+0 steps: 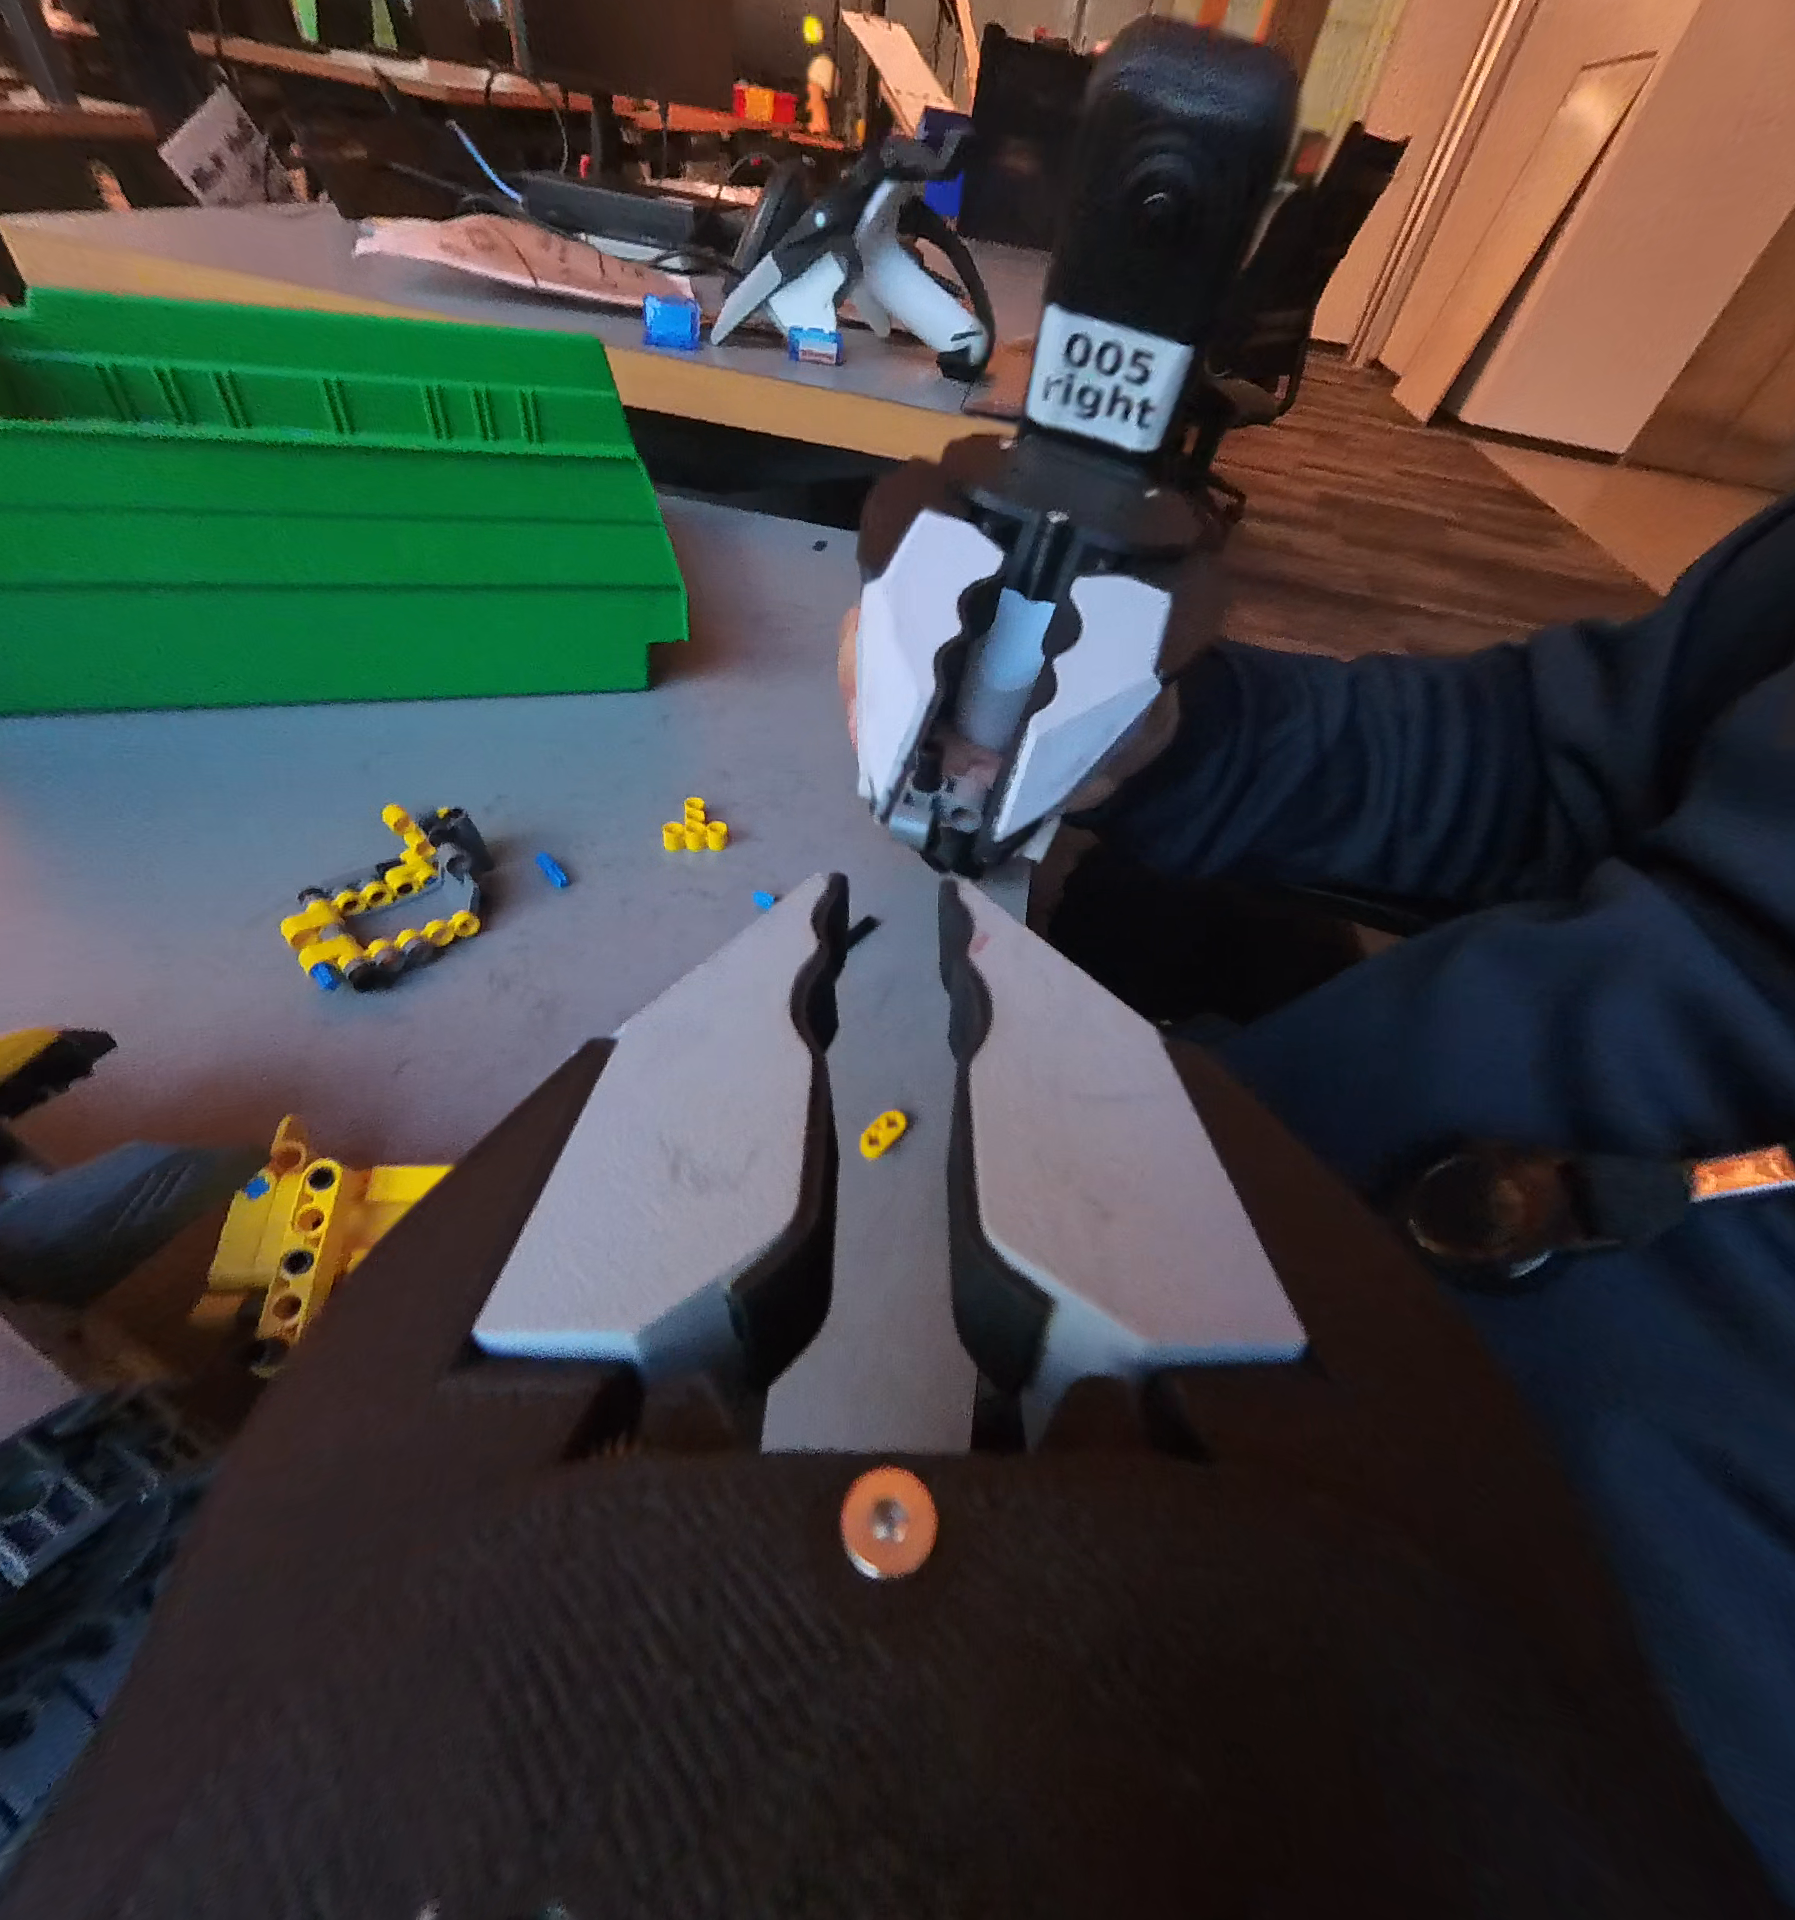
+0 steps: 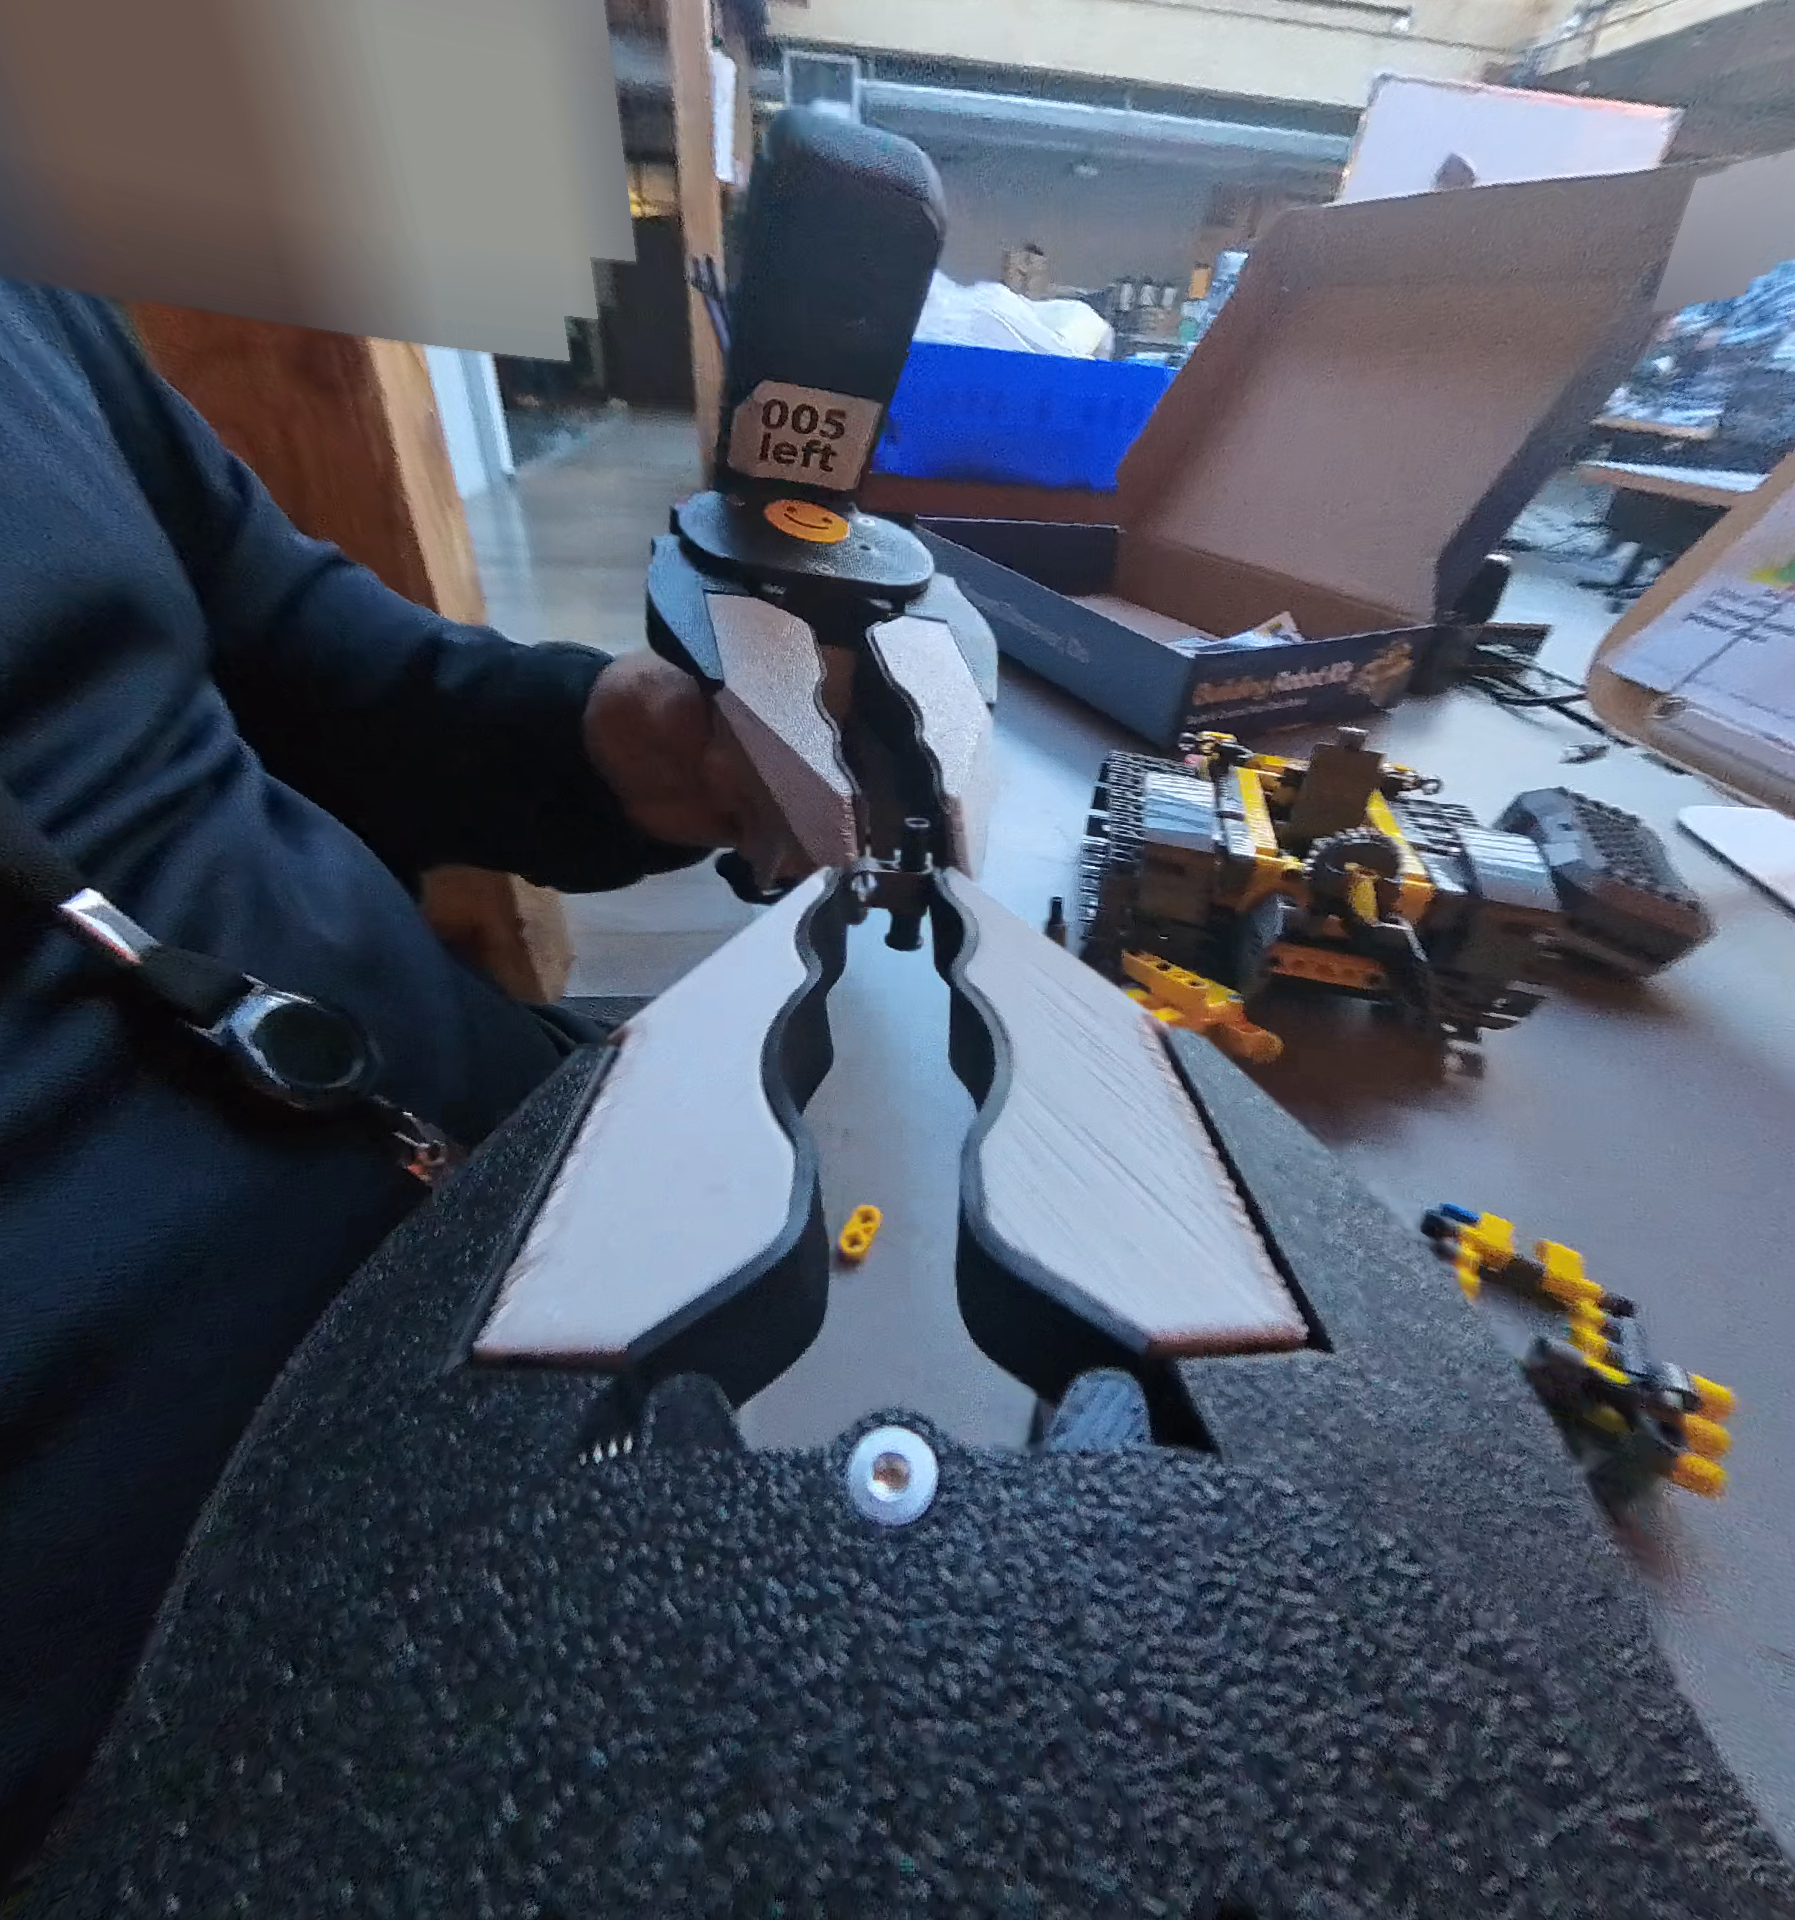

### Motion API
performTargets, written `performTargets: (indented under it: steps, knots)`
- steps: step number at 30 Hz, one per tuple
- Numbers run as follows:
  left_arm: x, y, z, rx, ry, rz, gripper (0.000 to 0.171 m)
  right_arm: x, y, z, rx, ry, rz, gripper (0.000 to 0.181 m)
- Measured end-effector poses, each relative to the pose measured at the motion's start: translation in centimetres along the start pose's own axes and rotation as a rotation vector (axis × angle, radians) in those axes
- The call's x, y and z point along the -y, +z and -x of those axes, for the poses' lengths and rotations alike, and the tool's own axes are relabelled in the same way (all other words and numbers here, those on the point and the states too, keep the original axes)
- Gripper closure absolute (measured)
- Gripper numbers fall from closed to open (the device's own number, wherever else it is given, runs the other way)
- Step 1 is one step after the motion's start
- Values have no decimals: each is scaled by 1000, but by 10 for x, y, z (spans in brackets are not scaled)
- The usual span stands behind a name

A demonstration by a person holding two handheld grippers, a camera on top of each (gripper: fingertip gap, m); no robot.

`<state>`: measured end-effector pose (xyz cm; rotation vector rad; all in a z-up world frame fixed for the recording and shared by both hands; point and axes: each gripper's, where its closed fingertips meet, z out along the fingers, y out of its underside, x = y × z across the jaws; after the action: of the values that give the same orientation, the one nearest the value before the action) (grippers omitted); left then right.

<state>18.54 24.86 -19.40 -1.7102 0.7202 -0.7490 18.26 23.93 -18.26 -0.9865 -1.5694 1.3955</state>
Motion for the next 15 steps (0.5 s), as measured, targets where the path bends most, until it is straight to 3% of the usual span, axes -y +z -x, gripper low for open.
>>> performTargets:
  steps: [5,15]
  knots:
    - [12,-2,-5,-16,-18,-57,159,1,2,5,46,73,-18,168]
    - [4,1,-3,14,-21,-33,165,-3,4,4,93,253,-37,169]
